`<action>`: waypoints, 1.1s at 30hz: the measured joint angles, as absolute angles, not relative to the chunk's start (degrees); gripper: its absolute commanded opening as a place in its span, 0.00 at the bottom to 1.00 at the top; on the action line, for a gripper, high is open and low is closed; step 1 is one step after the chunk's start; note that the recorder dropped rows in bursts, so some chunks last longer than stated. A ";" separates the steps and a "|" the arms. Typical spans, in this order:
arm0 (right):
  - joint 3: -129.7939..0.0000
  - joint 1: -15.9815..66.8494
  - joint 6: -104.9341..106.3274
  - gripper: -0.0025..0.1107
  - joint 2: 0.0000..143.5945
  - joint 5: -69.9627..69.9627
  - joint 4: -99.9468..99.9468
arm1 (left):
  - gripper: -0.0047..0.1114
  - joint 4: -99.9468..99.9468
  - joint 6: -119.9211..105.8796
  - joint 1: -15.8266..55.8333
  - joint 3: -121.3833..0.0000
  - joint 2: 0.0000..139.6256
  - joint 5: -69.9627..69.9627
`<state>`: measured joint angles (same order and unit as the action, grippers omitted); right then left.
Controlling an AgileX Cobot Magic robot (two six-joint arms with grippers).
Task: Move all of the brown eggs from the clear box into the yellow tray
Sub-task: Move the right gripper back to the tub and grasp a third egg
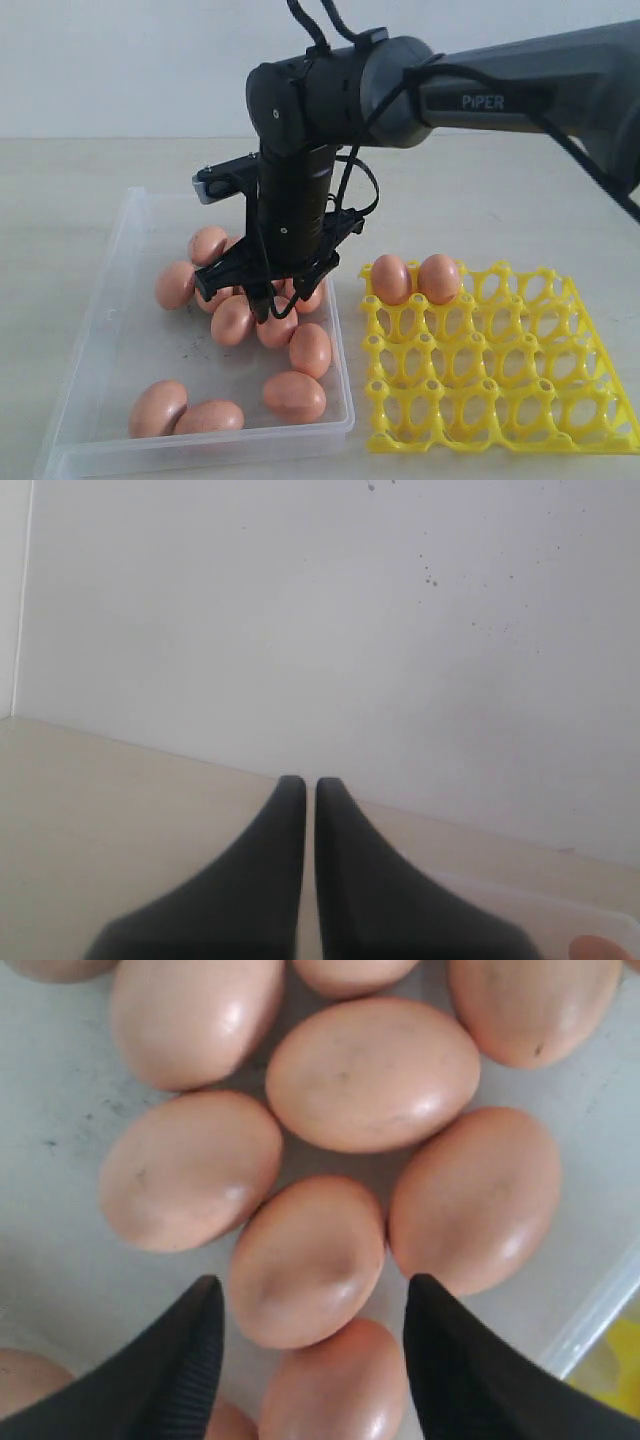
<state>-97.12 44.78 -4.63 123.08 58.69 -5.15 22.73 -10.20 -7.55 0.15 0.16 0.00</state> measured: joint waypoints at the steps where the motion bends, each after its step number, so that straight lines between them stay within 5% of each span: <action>1: -97.40 44.78 -5.07 0.45 123.82 58.83 -5.20 | 0.07 22.73 -10.20 -7.55 0.15 0.16 0.00; 20: -98.66 44.67 -6.38 0.44 129.12 56.95 -6.19 | 0.07 22.73 -10.20 -7.55 0.15 0.16 0.00; 22: -98.66 44.67 -6.60 0.36 129.12 56.34 -6.19 | 0.07 22.73 -10.20 -7.55 0.15 0.16 0.00; 25: -98.66 44.67 -6.69 0.05 129.12 55.16 -6.19 | 0.07 22.73 -10.20 -7.55 0.15 0.16 0.00; 33: -97.25 44.67 -1.66 0.02 129.12 43.23 -5.60 | 0.07 22.73 -10.20 -7.55 0.15 0.16 0.00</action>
